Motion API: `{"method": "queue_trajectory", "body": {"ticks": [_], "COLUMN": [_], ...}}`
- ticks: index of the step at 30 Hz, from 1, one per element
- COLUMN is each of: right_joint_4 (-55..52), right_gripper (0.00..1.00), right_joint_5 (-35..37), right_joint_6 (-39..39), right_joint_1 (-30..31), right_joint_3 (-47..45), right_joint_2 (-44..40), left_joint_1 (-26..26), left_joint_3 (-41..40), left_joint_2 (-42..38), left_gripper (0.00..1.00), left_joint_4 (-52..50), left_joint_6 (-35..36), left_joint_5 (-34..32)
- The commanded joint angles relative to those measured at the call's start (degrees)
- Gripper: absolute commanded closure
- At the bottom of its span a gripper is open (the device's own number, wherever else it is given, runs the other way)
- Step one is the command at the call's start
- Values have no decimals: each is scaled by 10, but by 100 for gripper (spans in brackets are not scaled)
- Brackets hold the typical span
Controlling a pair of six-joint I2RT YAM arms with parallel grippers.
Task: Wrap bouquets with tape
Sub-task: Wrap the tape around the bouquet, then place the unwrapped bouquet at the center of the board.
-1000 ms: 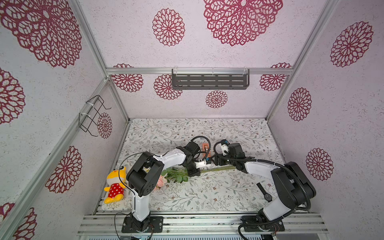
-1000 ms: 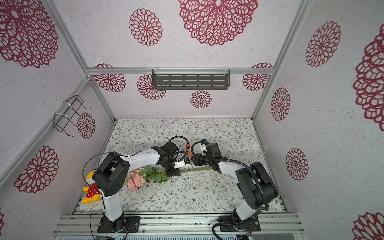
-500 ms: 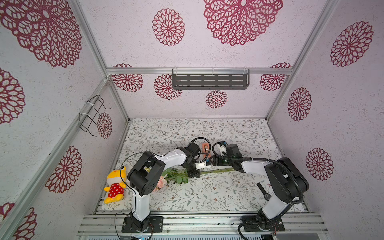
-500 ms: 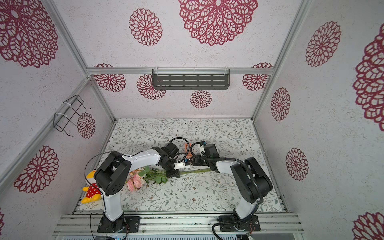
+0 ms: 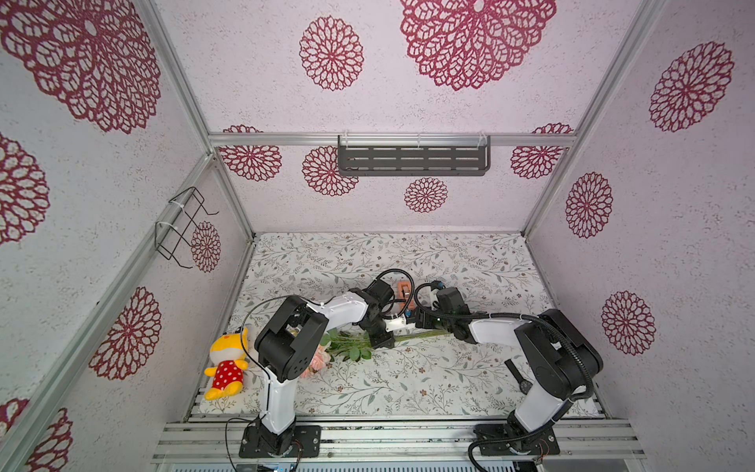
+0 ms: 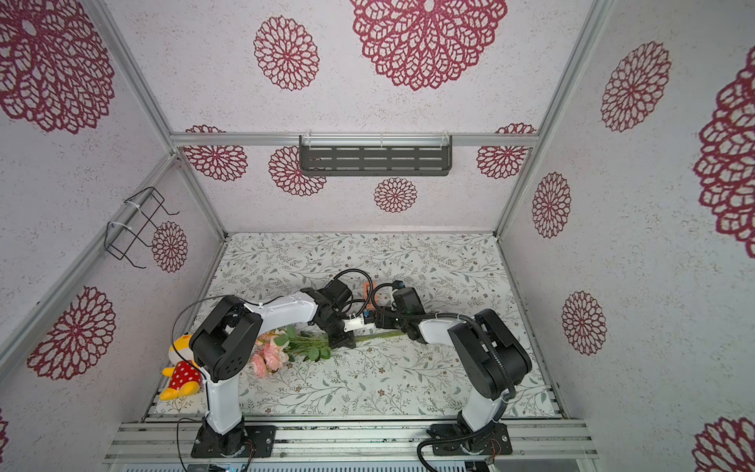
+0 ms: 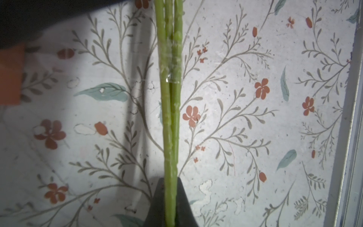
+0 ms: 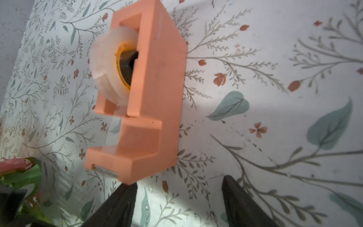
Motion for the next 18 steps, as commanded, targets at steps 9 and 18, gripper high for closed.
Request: {"method": "queue_trajectory", "body": {"ticks": [9,18], "right_joint_4": [-25,-56], "right_gripper": [31,29], "right_joint_5": [62,82], "right_joint_6": [36,20], "right_joint_1": [22,23], "right_joint_3": [-39,-24], "right_joint_2": [9,-53], "left_joint_1": [3,12], "left_joint_3": [-20,-77], "left_joint_2": [1,-78], "left_gripper": [100,62], "left_joint_4": [18,93], "left_joint_6": [17,-18], "left_joint_5": [47,48]}}
